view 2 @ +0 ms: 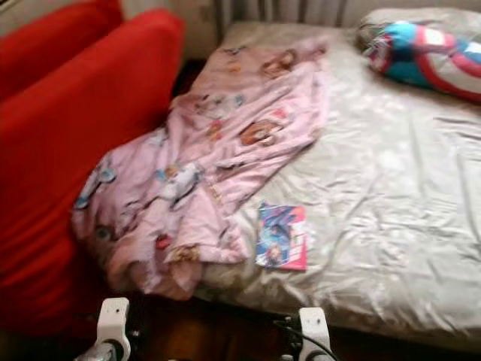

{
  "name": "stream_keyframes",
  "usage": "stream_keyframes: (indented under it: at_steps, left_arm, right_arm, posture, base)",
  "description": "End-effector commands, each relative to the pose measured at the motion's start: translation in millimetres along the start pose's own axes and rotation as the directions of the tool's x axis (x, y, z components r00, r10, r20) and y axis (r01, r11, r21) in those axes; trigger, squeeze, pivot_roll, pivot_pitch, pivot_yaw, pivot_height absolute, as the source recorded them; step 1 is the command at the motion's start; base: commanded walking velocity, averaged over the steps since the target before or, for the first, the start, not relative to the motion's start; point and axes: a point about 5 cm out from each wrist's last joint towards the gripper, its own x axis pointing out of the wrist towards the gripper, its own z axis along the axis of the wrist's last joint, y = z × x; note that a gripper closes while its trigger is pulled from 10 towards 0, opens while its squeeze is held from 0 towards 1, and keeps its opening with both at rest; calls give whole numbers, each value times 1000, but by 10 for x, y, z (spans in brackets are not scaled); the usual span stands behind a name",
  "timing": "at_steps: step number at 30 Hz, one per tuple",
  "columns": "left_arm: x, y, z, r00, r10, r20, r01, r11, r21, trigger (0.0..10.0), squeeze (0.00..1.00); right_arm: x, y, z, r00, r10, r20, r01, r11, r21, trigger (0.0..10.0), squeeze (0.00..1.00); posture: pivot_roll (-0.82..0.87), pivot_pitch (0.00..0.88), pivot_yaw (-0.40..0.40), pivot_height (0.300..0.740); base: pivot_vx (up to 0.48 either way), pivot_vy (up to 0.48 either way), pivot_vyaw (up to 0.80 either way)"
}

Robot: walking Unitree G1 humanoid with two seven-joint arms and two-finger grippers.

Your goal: Clean up the room

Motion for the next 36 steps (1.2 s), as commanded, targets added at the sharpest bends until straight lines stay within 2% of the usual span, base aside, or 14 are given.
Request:
stream_keyframes:
  at_steps: [1, 10, 18, 22, 24, 29, 30, 31, 32, 36]
  left_arm:
    - [-87, 197, -200, 996, 52, -69, -52, 999, 2, 10000, 0]
    - [-88, 196, -199, 996, 51, -66, -52, 999, 0, 10000, 0]
    - [-92, 198, -185, 998, 50, -39, -50, 999, -3, 10000, 0]
    - [-100, 185, -119, 998, 34, 51, -33, 999, -19, 10000, 0]
    - [-102, 183, -112, 998, 31, 63, -30, 999, -20, 10000, 0]
    - [-129, 159, -24, 982, 0, 190, 7, 999, -36, 10000, 0]
    - [-30, 153, 484, 944, -20, 330, 28, 999, -19, 10000, 0]
    - [-13, 147, 673, 924, -29, 381, 35, 999, -10, 10000, 0]
    - [-14, 143, 797, 907, -36, 420, 39, 999, 2, 10000, 0]
    - [-75, 147, 889, 867, -51, 496, 42, 999, 30, 10000, 0]
  right_arm:
    - [18, 148, 20, 999, 37, 5, -37, 999, 10, 10000, 0]
    - [16, 151, 30, 999, 45, 19, -45, 999, 10, 10000, 0]
    - [8, 159, 83, 994, 50, 95, -54, 998, 44, 10000, 0]
    - [-9, 170, 162, 979, 67, 193, -79, 995, 57, 10000, 0]
    - [-14, 169, 174, 975, 67, 211, -82, 995, 59, 10000, 0]
    - [-45, 171, 240, 948, 78, 308, -103, 992, 67, 10000, 0]
    - [-39, 234, 1109, 838, 89, 538, -114, 993, 14, 10000, 0]
    - [-76, 256, 1369, 793, 92, 602, -109, 994, -8, 10000, 0]
    - [-116, 271, 1530, 756, 94, 648, -106, 994, -22, 10000, 0]
    - [-184, 287, 1609, 698, 97, 709, -108, 994, -30, 10000, 0]
  posture:
    - [-2, 221, 24, 740]
    - [-3, 222, 23, 740]
    - [-9, 227, 25, 740]
    - [-13, 233, 26, 740]
    - [-13, 233, 26, 740]
    - [-9, 239, 23, 740]
    - [-18, 239, 23, 740]
    - [-20, 240, 23, 740]
    - [-20, 240, 23, 740]
    - [-25, 243, 17, 740]
  base:
    - [251, 0, 0]
    - [112, 0, 0]
    - [0, 0, 0]
    - [0, 0, 0]
    - [0, 0, 0]
    - [0, 0, 0]
    - [0, 0, 0]
    - [0, 0, 0]
    - [0, 0, 0]
    - [0, 0, 0]
